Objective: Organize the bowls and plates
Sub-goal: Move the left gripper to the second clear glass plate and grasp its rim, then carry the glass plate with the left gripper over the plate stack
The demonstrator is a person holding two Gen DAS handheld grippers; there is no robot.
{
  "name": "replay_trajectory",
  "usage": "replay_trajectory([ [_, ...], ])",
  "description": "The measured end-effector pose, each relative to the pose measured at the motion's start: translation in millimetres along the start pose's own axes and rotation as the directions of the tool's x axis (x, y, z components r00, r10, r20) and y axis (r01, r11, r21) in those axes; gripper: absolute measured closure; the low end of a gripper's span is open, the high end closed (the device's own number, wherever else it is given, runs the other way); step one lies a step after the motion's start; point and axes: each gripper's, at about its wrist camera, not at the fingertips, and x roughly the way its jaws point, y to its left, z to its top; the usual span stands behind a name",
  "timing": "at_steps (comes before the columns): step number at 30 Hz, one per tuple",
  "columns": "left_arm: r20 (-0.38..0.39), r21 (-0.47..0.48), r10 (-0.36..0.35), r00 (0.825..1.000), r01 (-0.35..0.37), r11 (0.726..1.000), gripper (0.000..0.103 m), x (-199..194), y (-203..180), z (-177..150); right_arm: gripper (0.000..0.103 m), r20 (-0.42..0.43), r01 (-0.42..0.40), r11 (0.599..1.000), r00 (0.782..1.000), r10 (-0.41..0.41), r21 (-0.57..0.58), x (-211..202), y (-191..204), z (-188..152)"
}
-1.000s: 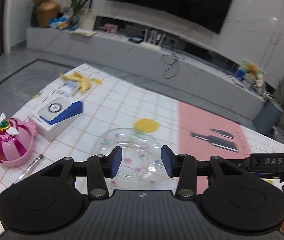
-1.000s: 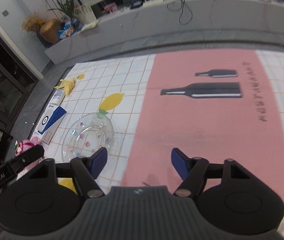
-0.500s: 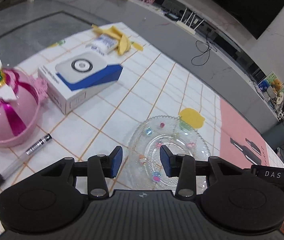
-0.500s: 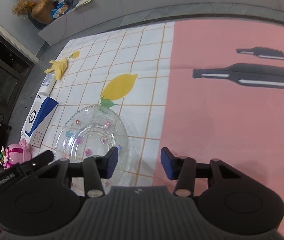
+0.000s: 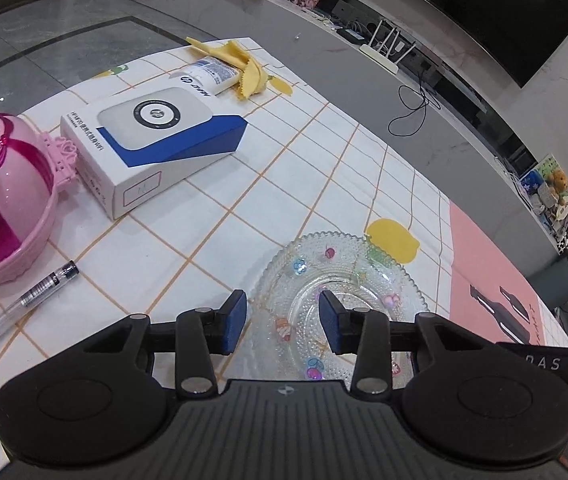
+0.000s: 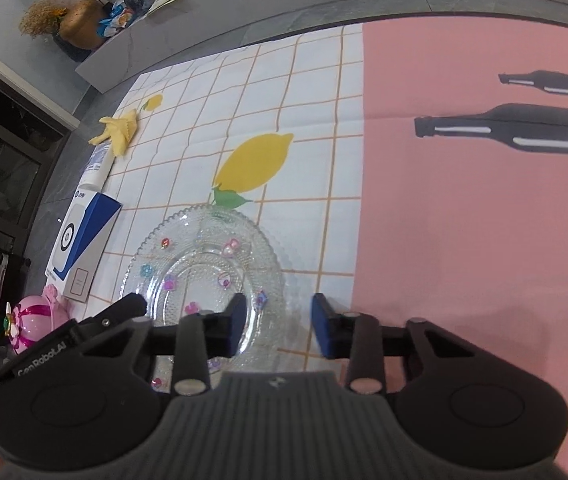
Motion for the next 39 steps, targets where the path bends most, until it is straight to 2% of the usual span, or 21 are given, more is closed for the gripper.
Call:
replay_trajectory([
  [2,-0.016,0.016,0.001,1.000,-0.001,1.000,0.057,1.0,-4.8,0.5,0.085,-0.010,-0.011,1.000,1.000,0.012,0.013,2.1,-0.1,-1.2],
  [4,-0.018,0.018,0.025,1.000,-0.024,1.000,0.059,1.2,-7.9,0.2,0.087,-0.011,-0.014,1.000,1.000,0.014,0.023,2.7,1.2,-2.7],
  [6,-0.012,0.007,0.050,0.999,-0.050,0.999,0.073,0.4,-7.8,-0.6,0.088,-0.005,0.002,1.000,1.000,-0.002,0.028,2.3,2.9,-3.7],
  [8,-0.009,-0.017,0.059,0.998,-0.059,0.998,0.078,-1.3,-4.4,-1.1,0.093,-0.005,0.014,0.999,1.000,-0.014,0.038,1.5,2.6,-4.6],
  [11,-0.004,-0.024,0.047,0.999,-0.047,0.999,0.084,-6.4,-2.6,-3.5,0.094,-0.010,0.014,0.998,1.000,-0.014,0.054,-1.7,-0.2,-5.4],
  [23,0.032,-0.020,0.016,0.999,-0.015,1.000,0.087,-39.6,-22.2,-17.2,0.094,-0.002,0.008,0.997,1.000,-0.008,0.077,-40.9,-8.5,-15.6],
  [39,0.067,-0.006,-0.059,0.996,0.060,0.998,0.087,-97.5,-75.4,-51.4,0.095,0.074,-0.020,0.995,0.997,0.012,0.100,-126.8,-44.5,-47.0],
])
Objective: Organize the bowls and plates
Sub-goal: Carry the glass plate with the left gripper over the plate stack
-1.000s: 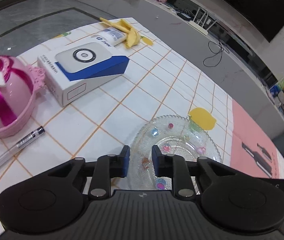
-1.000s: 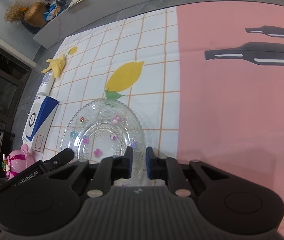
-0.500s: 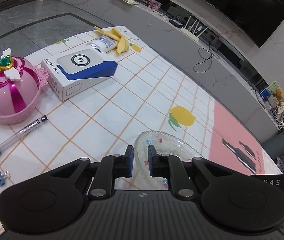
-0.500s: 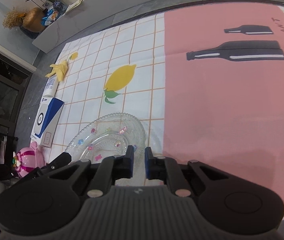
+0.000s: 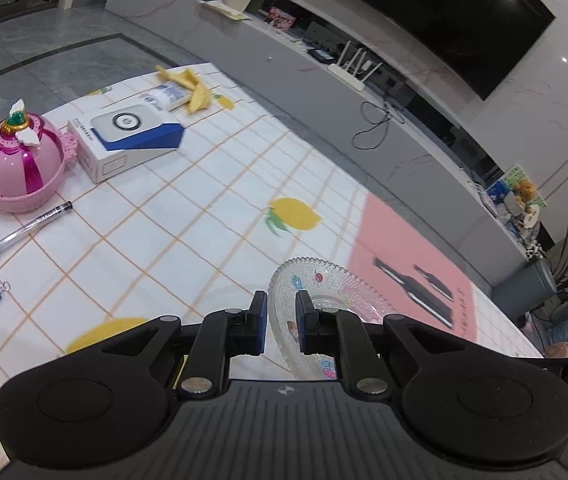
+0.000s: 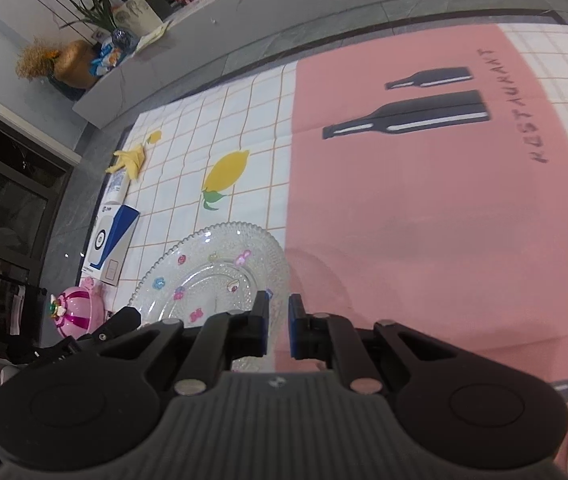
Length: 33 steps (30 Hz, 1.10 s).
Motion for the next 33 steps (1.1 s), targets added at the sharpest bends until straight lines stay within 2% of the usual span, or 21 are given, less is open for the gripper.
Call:
replay_trajectory([
  [10,0.005,0.066,-0.066,0.998,0.066,0.996,0.087,-38.1,-63.2,-27.5,0.096,0.098,-0.030,0.999,0.995,0.026,0.044,-76.0,-46.0,-16.0],
  [19,-0.007,0.135,-0.147,0.989,0.146,0.980,0.087,-61.8,-126.0,-66.9,0.096,0.178,-0.044,0.993,0.984,0.024,0.114,-138.9,-109.3,-32.2],
  [27,-0.059,0.201,-0.186,0.981,0.194,0.960,0.087,-60.9,-173.7,-112.0,0.096,0.237,-0.035,0.985,0.971,-0.006,0.170,-184.7,-173.3,-52.0],
  [33,-0.117,0.228,-0.203,0.972,0.225,0.947,0.087,-53.0,-197.8,-147.0,0.096,0.250,-0.013,0.975,0.967,-0.044,0.223,-204.5,-222.9,-67.6],
])
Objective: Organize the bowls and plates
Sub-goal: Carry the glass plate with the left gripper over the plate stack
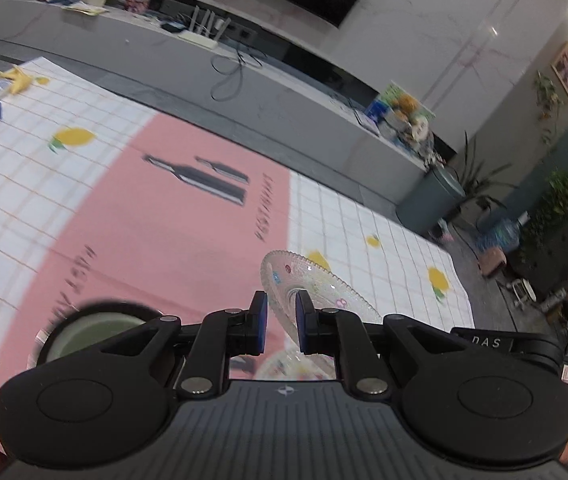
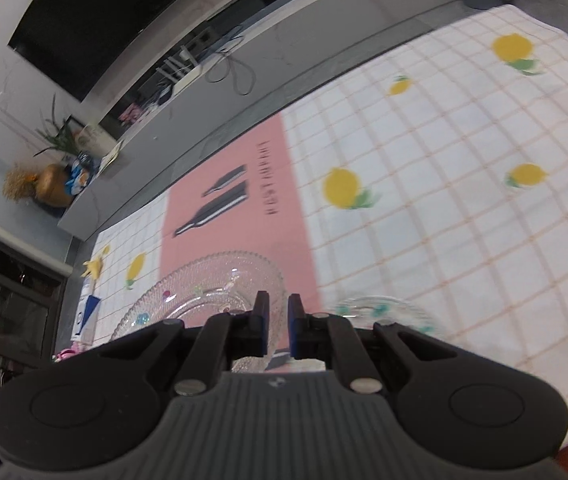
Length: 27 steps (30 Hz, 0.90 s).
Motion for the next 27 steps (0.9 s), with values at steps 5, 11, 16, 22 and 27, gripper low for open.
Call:
replay_trajectory([
  [5,-0.055,0.034,0.007,0.998,-0.005,0.999,0.087,17.9,-17.4,-24.6,0.097,0.006,0.036,0.999,0.999,-0.037,0.021,-7.6,-33.1,-3.2],
  [11,-0.102,0.084,0.026,0.995,-0.017,0.996,0.087,32.2,-32.9,-45.8,0.097,-0.008,0.067,0.996,0.998,-0.067,0.052,-7.2,-66.7,-8.4],
  [16,-0.124,0.109,0.056,0.991,-0.042,0.993,0.087,41.0,-38.3,-59.7,0.097,-0.016,0.083,0.995,0.996,-0.082,0.052,-3.3,-80.9,-15.2],
  [22,-0.122,0.159,0.118,0.986,-0.098,0.983,0.087,50.0,-43.6,-75.1,0.097,-0.027,0.104,0.994,0.994,-0.103,0.028,8.3,-88.2,-21.2],
  [27,-0.115,0.186,0.171,0.979,-0.148,0.971,0.087,58.4,-42.3,-83.7,0.097,-0.011,0.107,0.994,0.994,-0.107,-0.030,16.8,-86.3,-26.8],
])
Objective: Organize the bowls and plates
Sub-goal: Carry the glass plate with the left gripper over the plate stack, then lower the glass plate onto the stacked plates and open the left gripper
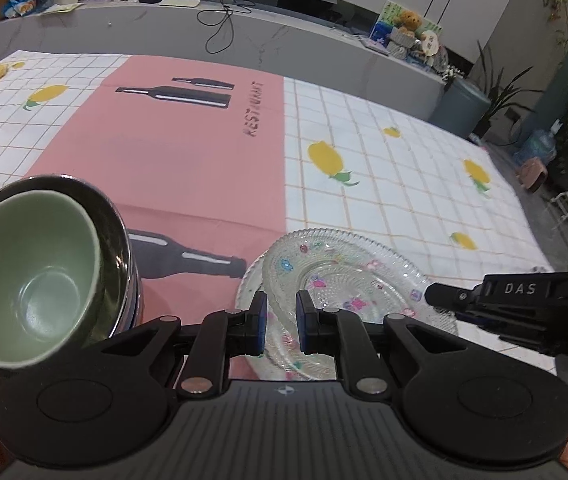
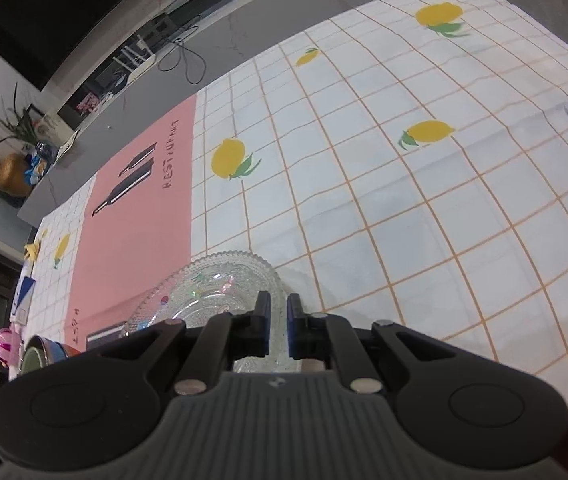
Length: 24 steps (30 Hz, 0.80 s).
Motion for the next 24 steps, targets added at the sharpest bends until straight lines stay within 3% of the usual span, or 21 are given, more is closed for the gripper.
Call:
replay_trajectory([
  [6,0.004,0.054,0.063,0.998,-0.064,0.997,0.087,7.4,-6.8,-7.8,0.097,0.001,0.012,0.999,1.000,-0.012,-0.038,9.2,2.5,-5.0],
  [24,-0.029,0.041,0.086,0.996,-0.085,0.996,0.087,13.2,-1.2,-12.6,0.097,0.007,0.086,0.984,0.996,-0.086,-0.158,13.6,17.2,-18.6],
])
